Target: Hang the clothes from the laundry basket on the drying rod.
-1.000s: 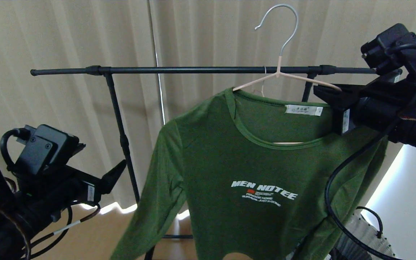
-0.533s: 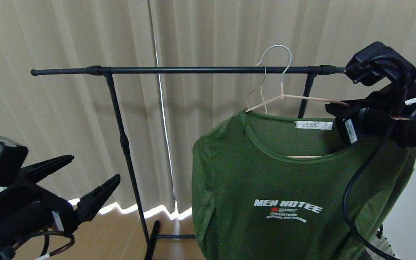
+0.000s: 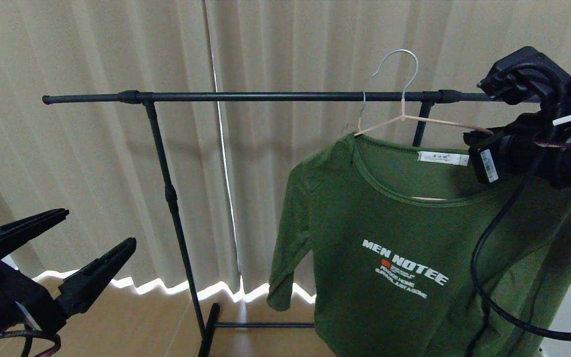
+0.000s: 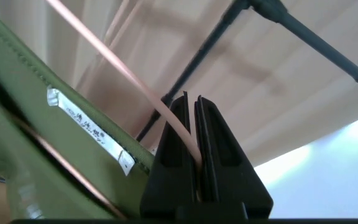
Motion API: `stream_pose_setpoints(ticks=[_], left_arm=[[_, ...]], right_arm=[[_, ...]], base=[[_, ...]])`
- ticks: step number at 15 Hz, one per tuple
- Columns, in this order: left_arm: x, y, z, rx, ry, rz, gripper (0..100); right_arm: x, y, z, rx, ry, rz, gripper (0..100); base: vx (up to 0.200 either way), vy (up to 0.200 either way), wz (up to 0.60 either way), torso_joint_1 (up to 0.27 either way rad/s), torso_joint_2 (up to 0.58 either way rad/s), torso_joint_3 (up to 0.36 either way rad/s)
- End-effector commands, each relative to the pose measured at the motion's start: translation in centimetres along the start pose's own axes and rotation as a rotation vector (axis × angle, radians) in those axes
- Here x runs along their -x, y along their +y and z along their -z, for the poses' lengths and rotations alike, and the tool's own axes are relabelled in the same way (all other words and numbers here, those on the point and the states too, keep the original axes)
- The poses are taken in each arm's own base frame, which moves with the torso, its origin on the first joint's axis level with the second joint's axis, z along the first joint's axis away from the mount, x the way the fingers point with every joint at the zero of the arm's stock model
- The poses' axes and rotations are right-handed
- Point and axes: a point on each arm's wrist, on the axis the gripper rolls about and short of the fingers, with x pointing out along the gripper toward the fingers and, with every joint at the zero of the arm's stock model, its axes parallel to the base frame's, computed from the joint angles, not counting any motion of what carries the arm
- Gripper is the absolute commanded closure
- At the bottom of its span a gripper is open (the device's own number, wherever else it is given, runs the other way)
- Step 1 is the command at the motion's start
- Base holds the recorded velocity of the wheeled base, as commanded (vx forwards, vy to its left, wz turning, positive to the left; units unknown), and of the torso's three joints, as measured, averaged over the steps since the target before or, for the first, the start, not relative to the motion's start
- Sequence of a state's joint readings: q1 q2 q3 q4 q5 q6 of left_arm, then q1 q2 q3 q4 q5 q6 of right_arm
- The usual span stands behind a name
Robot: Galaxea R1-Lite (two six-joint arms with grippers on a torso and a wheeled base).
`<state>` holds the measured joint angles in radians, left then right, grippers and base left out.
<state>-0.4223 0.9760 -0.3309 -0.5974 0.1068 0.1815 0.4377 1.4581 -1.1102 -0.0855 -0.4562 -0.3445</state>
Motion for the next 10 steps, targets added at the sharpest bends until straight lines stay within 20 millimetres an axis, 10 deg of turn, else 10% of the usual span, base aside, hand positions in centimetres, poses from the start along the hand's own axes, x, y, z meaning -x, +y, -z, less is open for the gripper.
stream_pose_setpoints(ticks=[1, 5, 10], left_arm=[[-0.6, 0.3, 0.21, 0.0, 0.027, -0.027, 0], [-1.19, 0.59, 0.46, 0.0, 0.055, -0.052, 0], [-1.15, 0.57, 0.48, -0.002, 0.055, -0.052, 0]], right_arm=[[0.04, -0.12, 0.14, 0.0, 0.004, 0.005, 100], [0.17, -0.27, 0.18, -0.003, 0.003, 0.008, 100], [0.13, -0.25, 0.18, -0.011, 0.002, 0.008, 100]], base=[[0.0, 0.0, 0.0, 0.0, 0.0, 0.0], [0.0, 0.0, 0.0, 0.0, 0.0, 0.0], [0.0, 0.2, 0.0, 0.002, 0.0, 0.0]])
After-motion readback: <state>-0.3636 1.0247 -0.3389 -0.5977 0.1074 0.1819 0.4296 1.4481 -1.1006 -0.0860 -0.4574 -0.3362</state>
